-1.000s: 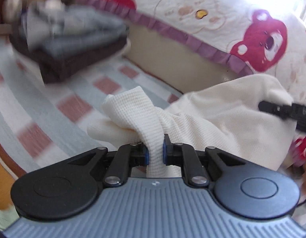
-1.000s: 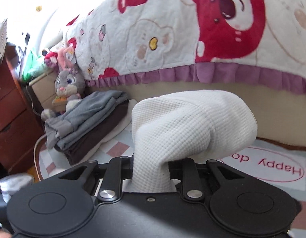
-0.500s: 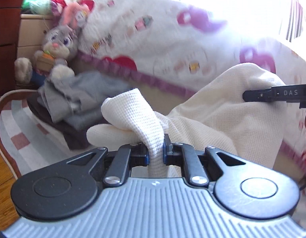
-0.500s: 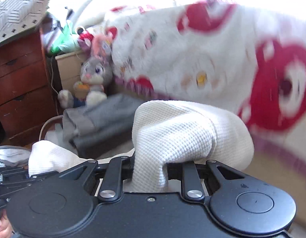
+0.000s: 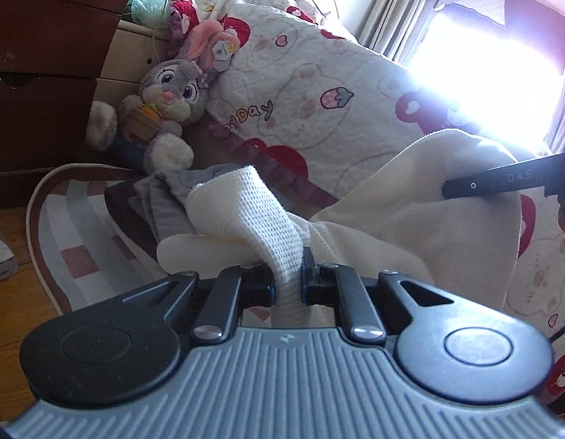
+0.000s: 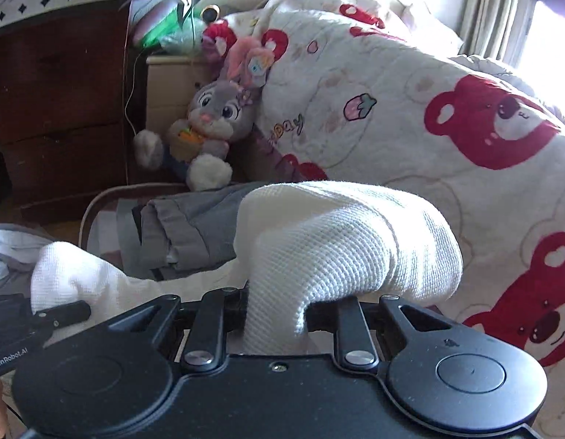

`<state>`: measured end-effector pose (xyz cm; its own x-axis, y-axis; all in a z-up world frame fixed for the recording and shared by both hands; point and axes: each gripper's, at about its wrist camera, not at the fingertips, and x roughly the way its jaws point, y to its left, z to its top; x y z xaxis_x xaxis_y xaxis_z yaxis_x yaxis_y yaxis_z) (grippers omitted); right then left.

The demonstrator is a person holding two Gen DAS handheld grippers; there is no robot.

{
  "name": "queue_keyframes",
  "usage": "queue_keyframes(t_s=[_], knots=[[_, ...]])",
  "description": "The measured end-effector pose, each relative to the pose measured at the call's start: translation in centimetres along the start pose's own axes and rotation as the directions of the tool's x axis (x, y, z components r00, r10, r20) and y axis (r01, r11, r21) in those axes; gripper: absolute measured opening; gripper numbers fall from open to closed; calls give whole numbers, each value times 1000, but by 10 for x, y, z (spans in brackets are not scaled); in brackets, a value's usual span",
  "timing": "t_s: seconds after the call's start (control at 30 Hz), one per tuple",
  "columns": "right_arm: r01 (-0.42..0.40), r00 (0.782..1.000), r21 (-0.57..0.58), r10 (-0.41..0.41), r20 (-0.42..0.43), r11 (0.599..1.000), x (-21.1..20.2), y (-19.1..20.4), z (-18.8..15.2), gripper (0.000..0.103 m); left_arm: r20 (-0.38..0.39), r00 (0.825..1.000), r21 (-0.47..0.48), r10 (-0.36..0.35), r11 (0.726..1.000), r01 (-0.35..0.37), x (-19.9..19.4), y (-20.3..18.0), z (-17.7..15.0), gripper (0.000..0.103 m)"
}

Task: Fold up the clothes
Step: 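Lift the folded garment with both grippers and carry it toward the clothes stack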

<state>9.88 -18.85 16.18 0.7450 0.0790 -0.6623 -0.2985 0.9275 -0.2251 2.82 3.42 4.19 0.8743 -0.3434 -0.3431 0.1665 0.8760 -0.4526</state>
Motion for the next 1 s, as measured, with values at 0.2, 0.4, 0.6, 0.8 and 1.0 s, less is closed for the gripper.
queue_keyframes(t_s=[0.2, 0.4, 0.6, 0.8, 1.0], knots=[[-29, 999, 1, 29, 45, 1000, 24, -4, 78, 23, 148, 989, -61, 31, 998, -22, 35, 27, 78, 11], [-144, 955, -17, 144, 259, 989, 101, -23, 128, 23, 211, 969, -12, 128, 992, -129, 93, 63, 123, 12], [-206, 921, 60, 173, 348, 977, 246, -38, 118, 24, 147, 971, -51, 190, 982, -184, 200, 118, 104, 12], [-140, 987, 355, 103, 123, 924, 381, -76, 53, 40, 4, 993, -263, 122, 958, -116, 269, 193, 65, 15], [-201, 967, 669, 35, 252, 715, 333, -79, -20, 63, 23, 998, -382, 62, 923, -48, 276, 208, 57, 16]])
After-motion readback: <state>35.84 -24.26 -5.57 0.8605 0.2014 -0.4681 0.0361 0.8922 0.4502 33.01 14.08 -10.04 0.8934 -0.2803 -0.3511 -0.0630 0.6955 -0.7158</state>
